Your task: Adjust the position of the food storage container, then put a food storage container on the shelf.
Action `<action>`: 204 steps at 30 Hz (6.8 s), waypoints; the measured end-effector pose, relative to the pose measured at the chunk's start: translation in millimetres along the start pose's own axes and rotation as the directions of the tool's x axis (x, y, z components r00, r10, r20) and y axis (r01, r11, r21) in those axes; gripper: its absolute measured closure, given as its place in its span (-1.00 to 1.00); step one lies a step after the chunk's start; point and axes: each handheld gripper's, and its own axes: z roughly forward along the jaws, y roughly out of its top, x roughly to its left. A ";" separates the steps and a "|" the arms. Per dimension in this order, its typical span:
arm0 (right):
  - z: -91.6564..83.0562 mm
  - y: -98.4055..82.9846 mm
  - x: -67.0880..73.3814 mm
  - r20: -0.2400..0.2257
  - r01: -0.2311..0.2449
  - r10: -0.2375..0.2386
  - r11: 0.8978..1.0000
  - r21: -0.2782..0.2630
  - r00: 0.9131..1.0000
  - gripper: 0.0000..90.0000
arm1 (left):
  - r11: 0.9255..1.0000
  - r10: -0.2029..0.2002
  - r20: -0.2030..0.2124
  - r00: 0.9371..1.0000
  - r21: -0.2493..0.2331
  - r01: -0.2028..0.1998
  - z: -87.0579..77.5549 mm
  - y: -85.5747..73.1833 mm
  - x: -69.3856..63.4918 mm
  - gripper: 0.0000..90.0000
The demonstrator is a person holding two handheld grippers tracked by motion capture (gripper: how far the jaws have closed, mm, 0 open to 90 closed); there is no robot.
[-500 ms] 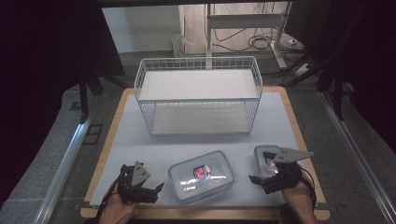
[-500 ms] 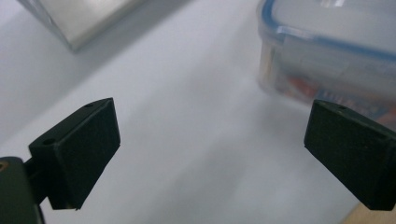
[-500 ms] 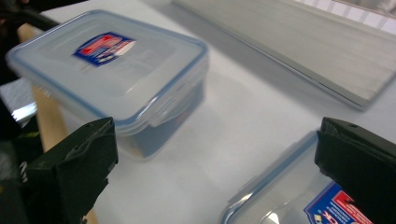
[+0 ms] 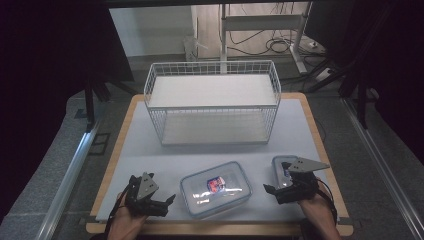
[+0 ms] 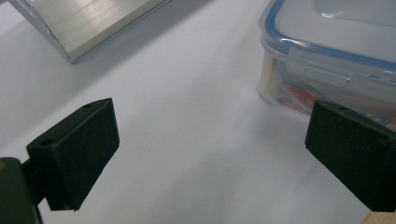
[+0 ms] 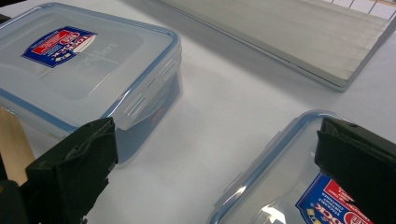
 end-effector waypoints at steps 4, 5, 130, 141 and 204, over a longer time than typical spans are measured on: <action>2.8 -0.6 2.1 0.020 0.025 -0.025 1.000 0.012 0.999 -1.00 | 1.000 -0.011 -0.014 1.000 0.029 0.011 2.3 -0.6 -0.8 -0.93; 3.5 -0.6 2.7 0.021 0.026 -0.026 1.000 0.014 0.999 -1.00 | 0.999 -0.015 -0.010 1.000 0.030 0.016 2.0 -0.6 -0.6 -0.93; 69.3 22.6 23.6 0.054 -0.026 0.015 0.979 0.204 0.998 0.99 | 0.978 -0.188 0.111 0.976 0.108 0.176 60.2 45.7 11.4 1.00; 52.9 23.3 23.4 0.065 0.038 -0.050 0.984 0.172 0.997 0.75 | 0.981 -0.195 0.109 0.975 0.044 0.191 39.9 37.9 23.4 0.48; 48.5 31.3 14.6 -0.034 -0.086 0.090 0.990 0.110 0.995 -0.77 | 0.986 -0.165 0.308 0.937 0.038 0.161 30.7 44.3 32.5 -0.94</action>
